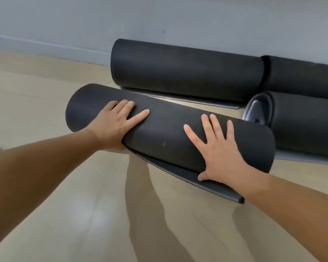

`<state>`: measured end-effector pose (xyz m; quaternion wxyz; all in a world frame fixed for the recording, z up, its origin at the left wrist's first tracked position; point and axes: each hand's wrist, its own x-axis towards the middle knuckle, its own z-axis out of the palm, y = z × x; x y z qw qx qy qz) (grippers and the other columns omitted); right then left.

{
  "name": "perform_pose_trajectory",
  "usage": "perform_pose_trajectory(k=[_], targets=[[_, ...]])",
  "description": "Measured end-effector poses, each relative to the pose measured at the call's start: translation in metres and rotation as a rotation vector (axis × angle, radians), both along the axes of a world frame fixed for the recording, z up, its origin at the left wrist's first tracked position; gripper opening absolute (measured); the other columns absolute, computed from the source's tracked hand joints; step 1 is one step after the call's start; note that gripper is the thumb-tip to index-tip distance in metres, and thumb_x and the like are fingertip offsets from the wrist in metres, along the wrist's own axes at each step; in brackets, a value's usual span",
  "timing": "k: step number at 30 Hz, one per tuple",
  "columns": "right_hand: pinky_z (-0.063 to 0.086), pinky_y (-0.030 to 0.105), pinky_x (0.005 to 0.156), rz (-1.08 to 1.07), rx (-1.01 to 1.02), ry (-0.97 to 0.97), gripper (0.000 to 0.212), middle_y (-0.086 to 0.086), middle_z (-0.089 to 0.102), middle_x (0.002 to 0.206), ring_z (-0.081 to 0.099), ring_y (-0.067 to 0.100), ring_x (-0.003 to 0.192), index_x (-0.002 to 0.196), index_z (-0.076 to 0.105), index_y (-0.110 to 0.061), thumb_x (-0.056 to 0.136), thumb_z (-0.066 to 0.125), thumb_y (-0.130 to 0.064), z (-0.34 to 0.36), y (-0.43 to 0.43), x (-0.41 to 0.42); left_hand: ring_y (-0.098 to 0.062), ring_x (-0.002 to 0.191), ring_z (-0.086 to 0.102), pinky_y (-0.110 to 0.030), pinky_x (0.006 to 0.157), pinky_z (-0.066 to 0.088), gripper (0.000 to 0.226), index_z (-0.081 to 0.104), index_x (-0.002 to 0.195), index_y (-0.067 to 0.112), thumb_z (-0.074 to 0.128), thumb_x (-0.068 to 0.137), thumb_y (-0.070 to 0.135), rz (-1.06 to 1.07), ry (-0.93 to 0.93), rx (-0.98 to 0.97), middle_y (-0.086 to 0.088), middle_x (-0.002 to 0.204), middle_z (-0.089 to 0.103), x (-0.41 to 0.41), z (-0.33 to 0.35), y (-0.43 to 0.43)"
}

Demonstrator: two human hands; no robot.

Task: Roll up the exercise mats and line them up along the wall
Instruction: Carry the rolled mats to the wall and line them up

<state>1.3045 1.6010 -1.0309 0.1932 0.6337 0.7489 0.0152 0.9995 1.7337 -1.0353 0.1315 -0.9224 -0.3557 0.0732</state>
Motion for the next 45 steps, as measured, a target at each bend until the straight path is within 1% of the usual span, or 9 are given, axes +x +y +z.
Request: perform_pose_trajectory(k=[8, 12, 16, 22, 28, 32, 39, 42, 45], targets=[[-0.018, 0.082, 0.114, -0.208, -0.024, -0.066, 0.141, 0.037, -0.057, 0.145, -0.048, 0.057, 0.141, 0.134, -0.063, -0.015, 0.094, 0.06, -0.071, -0.048, -0.013, -0.055, -0.048, 0.137, 0.043, -0.057, 0.11, 0.04, 0.131, 0.027, 0.168, 0.018, 0.093, 0.063, 0.061, -0.078, -0.059, -0.013, -0.031, 0.149, 0.043, -0.023, -0.022, 0.022], [-0.004, 0.079, 0.119, -0.103, 0.141, -0.067, 0.128, 0.034, -0.033, 0.164, -0.028, 0.051, 0.155, 0.155, -0.042, -0.018, 0.096, 0.069, -0.041, -0.062, 0.021, -0.038, -0.051, 0.137, 0.042, -0.059, 0.11, 0.037, 0.125, 0.029, 0.166, 0.014, 0.091, 0.068, 0.059, -0.013, -0.089, 0.024, -0.033, 0.149, 0.041, -0.032, -0.042, 0.026], [0.005, 0.072, 0.124, -0.049, 0.154, -0.123, 0.131, 0.028, -0.013, 0.169, -0.01, 0.046, 0.16, 0.159, -0.034, -0.023, 0.089, 0.07, -0.061, -0.049, 0.06, -0.018, -0.048, 0.142, 0.035, -0.058, 0.115, 0.031, 0.124, 0.018, 0.167, 0.016, 0.082, 0.074, 0.066, 0.055, -0.041, 0.041, -0.031, 0.154, 0.036, -0.014, -0.038, 0.042], [0.012, 0.072, 0.123, -0.105, 0.158, -0.268, 0.133, 0.028, -0.012, 0.165, -0.005, 0.047, 0.159, 0.152, -0.046, -0.02, 0.093, 0.068, -0.057, -0.056, 0.086, 0.001, -0.045, 0.146, 0.03, -0.056, 0.117, 0.029, 0.121, 0.008, 0.167, 0.022, 0.08, 0.079, 0.062, 0.039, -0.046, 0.089, -0.028, 0.157, 0.031, 0.021, -0.048, 0.074], [0.019, 0.076, 0.116, -0.072, 0.225, -0.31, 0.144, 0.03, 0.01, 0.162, 0.013, 0.048, 0.152, 0.163, -0.024, -0.019, 0.076, 0.089, -0.035, -0.082, 0.083, 0.008, -0.05, 0.146, 0.029, -0.061, 0.116, 0.028, 0.112, 0.011, 0.168, 0.02, 0.08, 0.084, 0.049, 0.046, -0.019, 0.111, -0.034, 0.157, 0.029, 0.02, -0.073, 0.064], [0.018, 0.077, 0.117, -0.154, 0.135, -0.297, 0.129, 0.029, -0.002, 0.16, -0.002, 0.049, 0.149, 0.153, -0.037, -0.019, 0.089, 0.075, -0.029, -0.085, 0.082, -0.006, -0.051, 0.15, 0.023, -0.063, 0.12, 0.025, 0.111, 0.002, 0.166, 0.02, 0.079, 0.088, 0.04, 0.133, 0.014, 0.055, -0.034, 0.159, 0.024, 0.028, -0.071, 0.05], [0.04, 0.063, 0.106, -0.175, 0.299, -0.005, 0.111, 0.013, 0.039, 0.147, 0.037, 0.039, 0.137, 0.155, 0.032, -0.026, 0.067, 0.085, -0.069, -0.035, 0.087, -0.011, -0.041, 0.149, 0.029, -0.056, 0.119, 0.035, 0.109, 0.015, 0.163, 0.03, 0.074, 0.081, 0.07, 0.135, -0.117, -0.051, -0.019, 0.16, 0.031, 0.037, -0.026, 0.041], [0.031, 0.062, 0.115, -0.209, 0.157, 0.04, 0.135, 0.013, 0.022, 0.165, 0.022, 0.039, 0.152, 0.166, 0.011, -0.037, 0.06, 0.086, -0.076, -0.005, 0.112, 0.0, -0.036, 0.147, 0.031, -0.051, 0.118, 0.039, 0.128, 0.003, 0.165, 0.032, 0.083, 0.073, 0.07, 0.179, -0.093, -0.122, -0.011, 0.161, 0.028, 0.039, 0.006, 0.066], [0.01, 0.07, 0.125, -0.227, 0.063, -0.024, 0.165, 0.02, -0.007, 0.175, -0.004, 0.045, 0.162, 0.165, -0.02, -0.035, 0.05, 0.086, -0.083, 0.002, 0.136, 0.002, -0.041, 0.161, 0.0, -0.06, 0.129, 0.016, 0.158, -0.019, 0.164, 0.033, 0.087, 0.057, 0.079, 0.277, -0.014, -0.174, -0.014, 0.175, -0.003, 0.051, 0.016, 0.085]])
